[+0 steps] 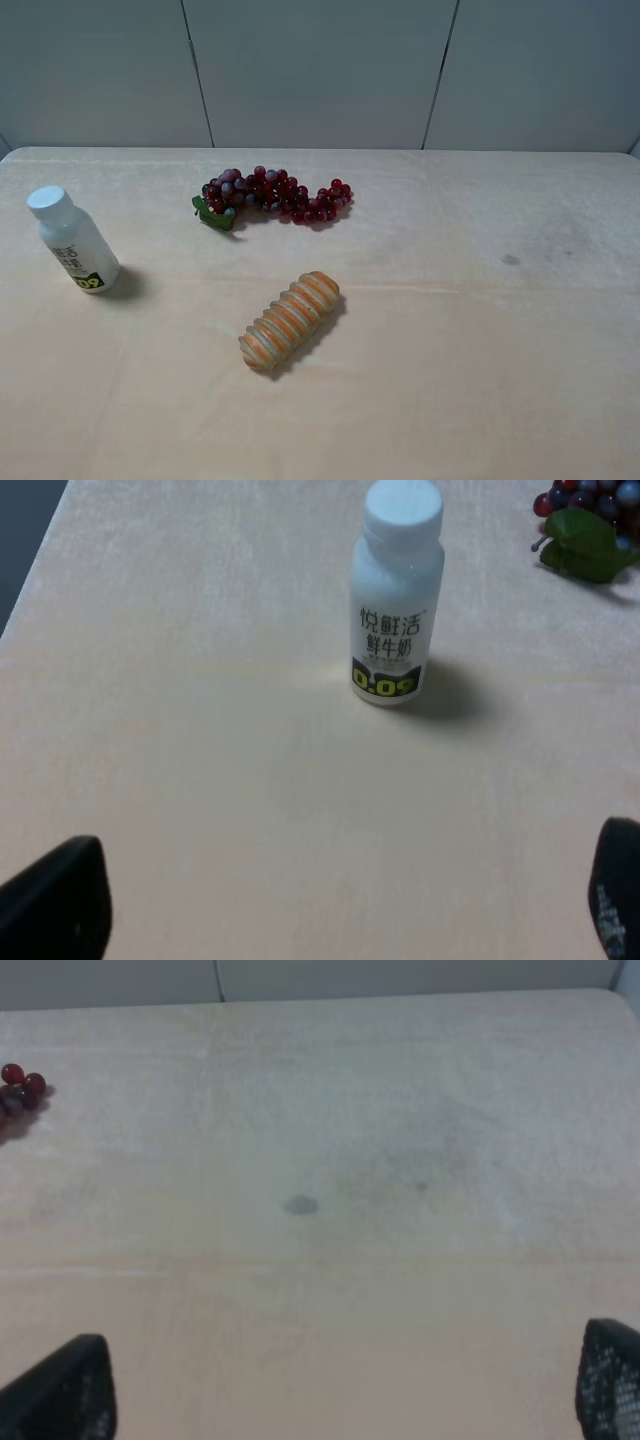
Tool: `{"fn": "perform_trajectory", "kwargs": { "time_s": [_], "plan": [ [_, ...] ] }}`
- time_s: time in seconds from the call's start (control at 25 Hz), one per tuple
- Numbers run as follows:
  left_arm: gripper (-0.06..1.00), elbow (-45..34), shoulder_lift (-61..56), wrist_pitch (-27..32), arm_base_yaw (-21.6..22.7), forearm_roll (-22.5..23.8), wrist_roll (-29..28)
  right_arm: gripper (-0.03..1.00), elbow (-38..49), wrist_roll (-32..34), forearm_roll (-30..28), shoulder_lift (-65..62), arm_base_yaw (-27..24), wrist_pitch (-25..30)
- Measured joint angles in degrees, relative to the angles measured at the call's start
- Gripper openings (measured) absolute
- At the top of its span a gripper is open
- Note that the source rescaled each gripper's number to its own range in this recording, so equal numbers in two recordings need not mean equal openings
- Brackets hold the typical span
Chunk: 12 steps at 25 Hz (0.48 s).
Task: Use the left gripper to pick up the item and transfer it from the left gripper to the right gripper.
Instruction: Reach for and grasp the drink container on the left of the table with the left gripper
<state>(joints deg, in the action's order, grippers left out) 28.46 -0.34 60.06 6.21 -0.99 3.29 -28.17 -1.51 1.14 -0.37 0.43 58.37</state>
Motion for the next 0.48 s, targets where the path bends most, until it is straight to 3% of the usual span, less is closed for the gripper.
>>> {"fn": "perform_trajectory", "kwargs": {
  "time_s": [0.48],
  "plan": [
    [0.9, 0.0, 0.0, 0.0, 0.0, 0.0, 0.0, 1.0, 0.0, 0.0, 0.0, 0.0, 0.0, 0.0]
  ]
}}
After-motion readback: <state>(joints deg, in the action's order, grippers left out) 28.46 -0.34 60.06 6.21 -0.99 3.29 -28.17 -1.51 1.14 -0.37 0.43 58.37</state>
